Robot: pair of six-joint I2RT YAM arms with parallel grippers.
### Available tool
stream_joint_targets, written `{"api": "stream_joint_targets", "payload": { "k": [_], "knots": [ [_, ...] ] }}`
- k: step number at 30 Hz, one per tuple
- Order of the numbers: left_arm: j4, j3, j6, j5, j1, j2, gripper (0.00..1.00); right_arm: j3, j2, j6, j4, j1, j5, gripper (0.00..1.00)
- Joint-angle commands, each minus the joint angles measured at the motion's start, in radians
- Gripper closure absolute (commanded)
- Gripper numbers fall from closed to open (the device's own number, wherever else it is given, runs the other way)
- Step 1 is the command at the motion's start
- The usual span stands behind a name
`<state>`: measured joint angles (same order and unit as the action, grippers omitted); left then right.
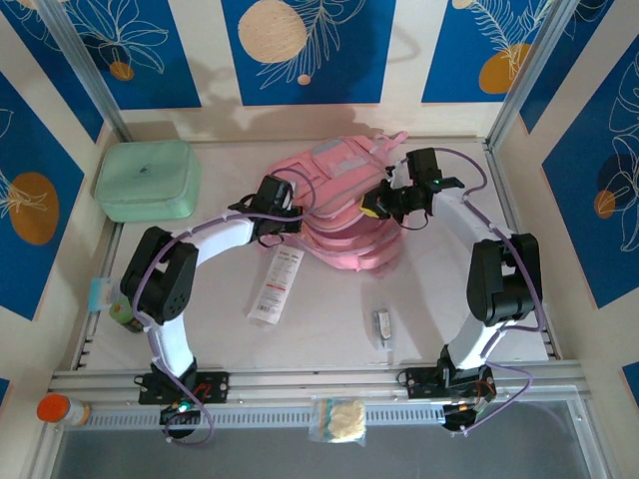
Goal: Pack books, pencil case, and school supplies into a backpack
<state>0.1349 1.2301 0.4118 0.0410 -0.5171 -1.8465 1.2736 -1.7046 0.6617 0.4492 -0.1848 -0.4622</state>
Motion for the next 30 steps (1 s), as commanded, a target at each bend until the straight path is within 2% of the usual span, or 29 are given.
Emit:
{"api": "stream_joint_targets", "payload": {
  "k": [1,3,5,6,7,10,13,18,22,25,30],
  "knots": [
    [-0.045,0.060,-0.017,-0.021,0.039,-0.010,1.00,-0.015,0.033,-0.022,0.000,-0.022,0.019,1.00],
    [-0.025,0.065,-0.018,0.012,0.039,-0.010,1.00,-0.009,0.040,-0.030,0.019,-0.033,0.050,1.00],
    [-0.018,0.037,-0.003,0.058,0.039,0.013,0.98,-0.008,0.055,-0.025,0.044,-0.036,0.070,0.83],
    [-0.021,0.009,0.013,0.089,0.039,0.038,0.85,-0.016,0.070,-0.023,0.051,-0.037,0.076,0.71],
    [-0.018,-0.022,0.023,0.122,0.039,0.073,0.78,-0.028,0.092,-0.025,0.060,-0.039,0.081,0.65],
    [0.017,-0.135,0.052,0.149,0.039,0.210,0.62,-0.072,0.174,-0.017,0.094,-0.057,0.125,0.53],
    [0.114,-0.228,0.074,0.092,0.039,0.350,0.55,-0.110,0.261,-0.020,0.154,-0.112,0.211,0.46],
    [0.286,-0.351,0.068,-0.015,0.047,0.506,0.46,-0.256,0.376,0.064,0.130,-0.270,0.289,0.43],
    [0.277,-0.441,0.061,0.053,0.068,0.508,0.41,-0.370,0.404,0.140,0.027,-0.414,0.340,0.43],
    [0.261,-0.479,0.072,0.059,0.070,0.480,0.41,-0.391,0.377,0.182,-0.001,-0.501,0.404,0.43],
    [0.221,-0.523,0.105,0.088,0.070,0.438,0.39,-0.392,0.301,0.189,-0.020,-0.568,0.445,0.43]
  ]
}}
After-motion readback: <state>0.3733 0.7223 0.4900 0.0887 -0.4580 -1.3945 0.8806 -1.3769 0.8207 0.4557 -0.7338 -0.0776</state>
